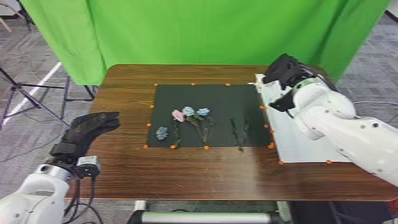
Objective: Arrange flowers
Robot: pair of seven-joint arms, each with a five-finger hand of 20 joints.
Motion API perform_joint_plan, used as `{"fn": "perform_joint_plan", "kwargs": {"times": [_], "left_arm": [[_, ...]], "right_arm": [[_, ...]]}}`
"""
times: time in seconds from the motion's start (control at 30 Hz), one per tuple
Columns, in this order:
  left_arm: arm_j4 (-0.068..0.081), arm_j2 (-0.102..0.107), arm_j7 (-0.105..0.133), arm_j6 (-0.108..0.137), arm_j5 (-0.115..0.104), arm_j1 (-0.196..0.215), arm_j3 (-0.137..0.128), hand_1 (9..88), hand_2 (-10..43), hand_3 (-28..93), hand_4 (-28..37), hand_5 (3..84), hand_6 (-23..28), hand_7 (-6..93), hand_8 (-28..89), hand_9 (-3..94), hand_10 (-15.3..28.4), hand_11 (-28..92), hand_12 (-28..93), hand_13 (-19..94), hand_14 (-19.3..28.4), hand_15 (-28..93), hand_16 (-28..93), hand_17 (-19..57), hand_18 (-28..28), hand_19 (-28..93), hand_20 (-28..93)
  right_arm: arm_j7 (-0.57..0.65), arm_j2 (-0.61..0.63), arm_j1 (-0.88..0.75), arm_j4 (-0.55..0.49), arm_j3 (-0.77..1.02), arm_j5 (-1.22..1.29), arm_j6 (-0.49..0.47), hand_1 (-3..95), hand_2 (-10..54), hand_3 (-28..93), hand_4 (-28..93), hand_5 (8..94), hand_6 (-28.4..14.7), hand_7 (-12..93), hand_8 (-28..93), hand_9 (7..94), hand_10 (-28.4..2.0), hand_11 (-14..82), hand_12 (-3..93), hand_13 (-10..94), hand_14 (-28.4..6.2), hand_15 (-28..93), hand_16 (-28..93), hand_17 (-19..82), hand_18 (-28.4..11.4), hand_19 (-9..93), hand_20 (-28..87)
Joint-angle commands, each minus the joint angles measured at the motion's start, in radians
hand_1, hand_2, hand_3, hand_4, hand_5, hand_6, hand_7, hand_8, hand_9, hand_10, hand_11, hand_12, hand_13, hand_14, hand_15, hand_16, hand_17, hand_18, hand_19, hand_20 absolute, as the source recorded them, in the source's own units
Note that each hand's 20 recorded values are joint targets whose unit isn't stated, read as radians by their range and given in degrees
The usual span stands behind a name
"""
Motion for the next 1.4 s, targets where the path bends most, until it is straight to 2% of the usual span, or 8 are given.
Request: {"fn": "perform_joint_plan", "kwargs": {"times": [0.03,0.23,0.37,0.53,0.87,1.07,1.27,1.4], "left_arm": [[-0.001,-0.004,-0.021,-0.010,-0.015,0.007,-0.002,39.6,9.1,58,-12.4,49.9,2.9,18.4,-8,47.7,14.8,25,10,37,19.0,24,-5,1.7,12.5,18,12],[-0.001,-0.005,-0.030,-0.031,0.000,0.006,-0.006,39.1,9.2,58,-12.8,49.5,3.0,18.2,-8,47.1,14.9,25,10,36,19.1,24,-5,0.9,13.2,18,12],[-0.002,-0.003,-0.023,-0.026,0.003,0.008,-0.004,39.0,9.2,58,-13.0,49.4,3.0,18.1,-8,46.9,14.9,24,10,36,19.1,24,-4,0.8,13.2,19,12],[-0.003,-0.001,-0.017,-0.040,0.037,0.008,-0.005,38.9,9.1,58,-12.9,49.2,3.3,18.0,-8,46.9,14.9,24,10,36,19.1,24,-4,0.7,13.3,19,12],[0.001,0.001,-0.016,-0.050,0.035,-0.004,0.002,38.6,8.8,58,-12.8,49.0,3.5,17.9,-8,46.8,14.9,24,10,36,19.1,24,-4,0.7,13.3,18,12],[0.006,0.001,-0.014,-0.053,0.035,-0.011,0.003,38.7,8.8,58,-12.8,48.9,3.5,17.9,-8,46.7,15.0,24,10,36,19.0,23,-4,0.6,13.3,18,12],[0.004,-0.001,-0.014,-0.059,0.037,-0.008,0.000,38.9,8.7,58,-12.8,48.9,3.5,18.0,-8,46.7,14.9,24,10,36,19.0,23,-4,0.6,13.3,18,12],[0.004,-0.002,-0.013,-0.059,0.038,-0.007,-0.002,38.9,8.4,58,-12.6,48.8,3.4,18.0,-8,46.7,14.9,24,10,35,18.9,23,-4,0.6,13.4,18,12]], "right_arm": [[0.002,-0.097,0.032,0.000,-0.071,-0.058,-0.057,62.9,-9.5,55,-15,82.5,0.8,14,7,87.7,-11.2,3.5,34.4,89,-1.5,67,32,62,-14.6,93,63],[0.011,-0.096,0.013,0.005,-0.094,-0.083,-0.077,63.0,-9.5,55,-15,82.3,0.6,14,8,87.3,-11.4,3.4,34.3,89,-1.6,67,32,62,-14.9,93,64],[0.016,-0.094,-0.006,0.015,-0.088,-0.065,-0.089,62.9,-9.5,55,-15,82.1,0.6,14,8,87.0,-11.6,3.4,34.4,88,-1.8,67,32,62,-15.0,93,64],[0.016,-0.090,-0.033,0.015,-0.080,-0.056,-0.108,61.9,-9.5,56,-14,81.5,0.8,14,7,85.9,-11.7,3.3,34.1,88,-2.0,67,32,61,-15.2,93,63],[0.006,-0.092,-0.033,0.013,-0.085,-0.037,-0.131,60.4,-9.5,56,-13,80.7,0.8,15,8,84.9,-11.5,3.9,33.6,87,-2.5,67,32,61,-15.7,93,63],[0.004,-0.084,-0.027,0.008,-0.074,-0.023,-0.158,53.6,-9.5,55,-13,73.1,-0.5,13,8,77.0,-12.2,13.0,24.3,86,-3.0,68,32,60,-15.8,93,64],[-0.003,-0.077,-0.026,0.006,-0.063,-0.011,-0.195,44.2,-9.5,63,-14,69.5,-0.4,13,-3,73.3,-13.6,13.9,20.7,84,-3.9,68,32,58,-16.3,93,63],[-0.007,-0.069,-0.019,0.002,-0.062,-0.018,-0.220,42.8,-9.5,63,-14,68.3,-0.3,13,-7,71.7,-14.2,13.3,20.9,84,-4.1,68,32,58,-16.7,93,63]]}}
